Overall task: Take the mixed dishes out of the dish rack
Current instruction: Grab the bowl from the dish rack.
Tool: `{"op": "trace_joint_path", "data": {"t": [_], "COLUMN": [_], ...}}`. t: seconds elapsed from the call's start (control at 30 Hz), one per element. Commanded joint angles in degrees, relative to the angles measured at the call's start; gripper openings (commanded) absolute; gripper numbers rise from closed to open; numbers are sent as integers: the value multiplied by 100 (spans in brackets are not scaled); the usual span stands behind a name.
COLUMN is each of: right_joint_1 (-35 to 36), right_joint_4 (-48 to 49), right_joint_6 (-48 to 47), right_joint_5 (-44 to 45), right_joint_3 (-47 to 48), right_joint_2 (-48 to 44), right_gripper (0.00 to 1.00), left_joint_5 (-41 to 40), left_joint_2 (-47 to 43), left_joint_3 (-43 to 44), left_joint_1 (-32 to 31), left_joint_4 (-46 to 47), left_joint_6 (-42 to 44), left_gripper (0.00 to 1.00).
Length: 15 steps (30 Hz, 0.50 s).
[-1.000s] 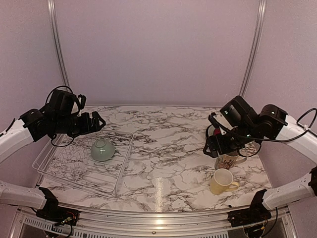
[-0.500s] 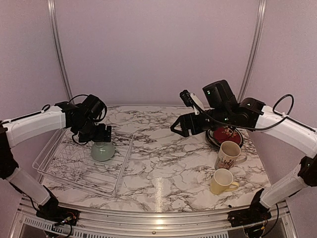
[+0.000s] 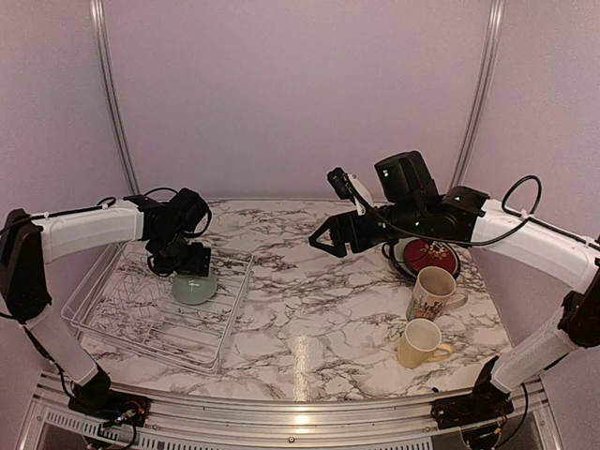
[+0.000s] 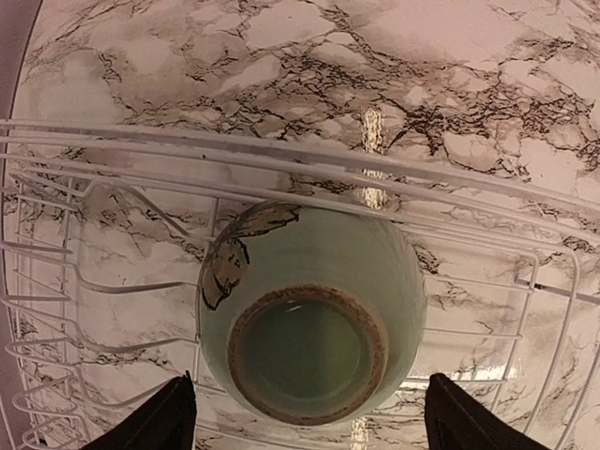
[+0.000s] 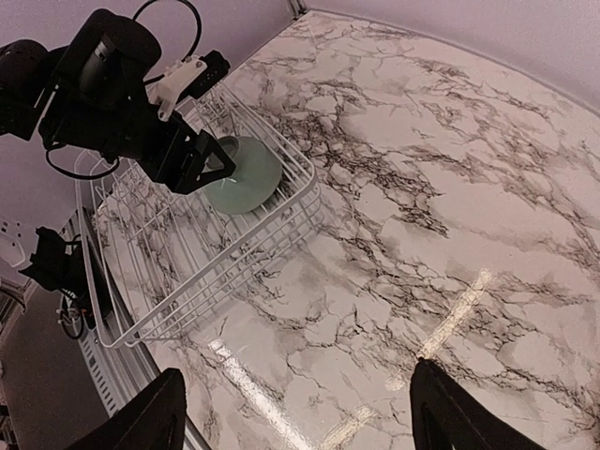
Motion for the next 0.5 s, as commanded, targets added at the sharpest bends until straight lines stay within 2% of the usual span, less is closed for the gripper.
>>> {"op": "trace_joint_path", "data": {"t": [0.0, 0.3, 0.47], "right_joint_1": [50, 57, 68], "right_joint_4": [129, 149, 144], "right_joint_6": [-47, -34, -56], "right_joint_5": [-85, -63, -30], "right_joint_3": [13, 0, -3], "right_joint_2": [83, 161, 197], "right_gripper": [79, 79, 79], "left_joint_5": [103, 96, -16], "left_joint_2": [177, 493, 465], "left_joint_3": [105, 202, 173], "left_joint_1": [63, 66, 66], "left_joint_4": [-26, 7, 5], "left_joint_6": [108, 105, 96], "left_gripper": [85, 79, 68]}}
